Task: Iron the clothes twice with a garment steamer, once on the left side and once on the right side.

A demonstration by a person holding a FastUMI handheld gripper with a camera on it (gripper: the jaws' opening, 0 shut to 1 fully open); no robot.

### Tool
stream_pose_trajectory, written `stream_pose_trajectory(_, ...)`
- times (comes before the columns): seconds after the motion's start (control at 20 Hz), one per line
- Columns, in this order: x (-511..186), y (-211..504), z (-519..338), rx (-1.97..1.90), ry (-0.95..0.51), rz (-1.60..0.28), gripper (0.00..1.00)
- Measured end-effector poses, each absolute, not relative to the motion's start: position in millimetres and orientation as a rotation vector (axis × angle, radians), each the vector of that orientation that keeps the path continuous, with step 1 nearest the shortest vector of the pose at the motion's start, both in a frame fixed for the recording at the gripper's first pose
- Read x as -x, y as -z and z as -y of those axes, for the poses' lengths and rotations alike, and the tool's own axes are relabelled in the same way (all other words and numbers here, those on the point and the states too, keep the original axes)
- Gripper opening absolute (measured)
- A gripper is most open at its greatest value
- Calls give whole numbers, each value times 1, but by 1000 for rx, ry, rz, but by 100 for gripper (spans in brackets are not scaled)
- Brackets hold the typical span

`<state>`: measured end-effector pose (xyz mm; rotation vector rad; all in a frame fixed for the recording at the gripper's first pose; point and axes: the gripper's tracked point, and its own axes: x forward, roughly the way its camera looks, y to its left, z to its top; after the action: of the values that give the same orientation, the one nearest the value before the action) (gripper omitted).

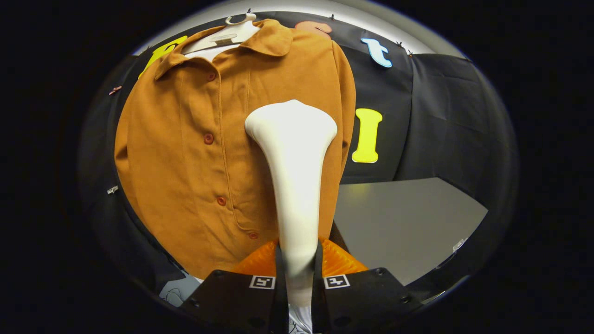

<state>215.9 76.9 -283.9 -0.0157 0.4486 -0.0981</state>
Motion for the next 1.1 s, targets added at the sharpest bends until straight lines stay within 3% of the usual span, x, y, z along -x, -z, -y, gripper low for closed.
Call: stream_pose_trajectory(1.1,-135,452,-90,-19,136,-804,23)
